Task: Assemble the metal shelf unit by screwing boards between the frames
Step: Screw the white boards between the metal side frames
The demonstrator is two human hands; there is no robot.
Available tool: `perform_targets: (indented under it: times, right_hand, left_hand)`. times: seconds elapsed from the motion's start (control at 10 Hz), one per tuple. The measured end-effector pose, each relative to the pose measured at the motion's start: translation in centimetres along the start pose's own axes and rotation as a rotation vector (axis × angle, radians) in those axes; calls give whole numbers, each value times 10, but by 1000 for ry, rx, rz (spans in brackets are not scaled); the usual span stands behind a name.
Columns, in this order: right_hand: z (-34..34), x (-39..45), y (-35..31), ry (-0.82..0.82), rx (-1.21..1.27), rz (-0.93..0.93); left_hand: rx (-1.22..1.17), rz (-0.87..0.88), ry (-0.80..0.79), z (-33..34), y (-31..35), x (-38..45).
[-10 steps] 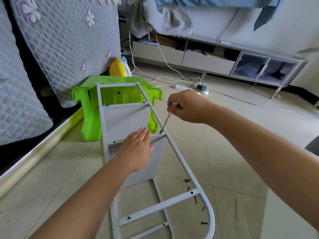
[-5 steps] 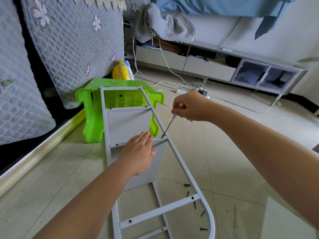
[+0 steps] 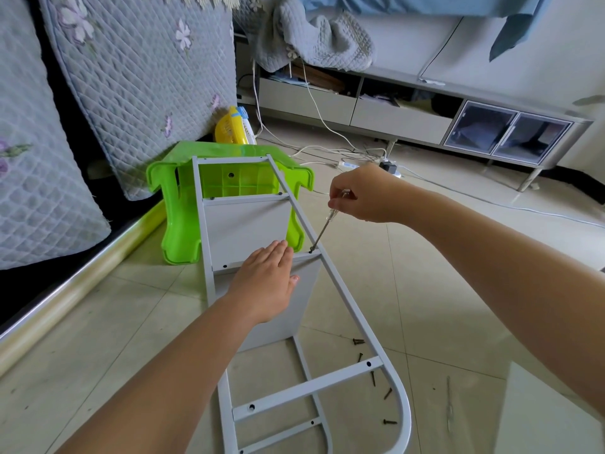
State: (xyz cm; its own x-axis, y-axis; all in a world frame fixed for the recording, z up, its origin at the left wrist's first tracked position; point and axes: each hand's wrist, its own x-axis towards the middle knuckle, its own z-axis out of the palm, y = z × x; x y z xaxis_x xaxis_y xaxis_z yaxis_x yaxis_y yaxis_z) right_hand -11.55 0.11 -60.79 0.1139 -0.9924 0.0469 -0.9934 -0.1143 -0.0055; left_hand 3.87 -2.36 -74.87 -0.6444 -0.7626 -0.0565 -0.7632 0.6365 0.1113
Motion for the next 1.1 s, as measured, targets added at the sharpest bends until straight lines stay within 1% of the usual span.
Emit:
perform_targets:
  times: [0.2,0.4,0.6,0.7,0.8,1.0,1.1]
  right_hand:
    - [5,12,-8,3,-147,40]
    - [7,21,-17,16,-212,96]
    - [7,10,-9,-44,-121,-18]
    - [7,6,-4,-40,-157,-105]
    - [9,1,-5,-78,-166,-169]
    - [5,-5,-1,46,-148,-177]
    - [5,-7,2,64,-106,-187]
  left_hand:
    - [-6,0,-8,0,1,0]
    - [-3,3,-5,-1,0,-1]
    - [-10,6,-18,0,1,-2]
    - [-9,8,-11,0,0,-1]
    - [1,7,-12,0,0,-1]
    - [8,8,-16,0,1,-1]
    - [7,8,-12,0,1,-1]
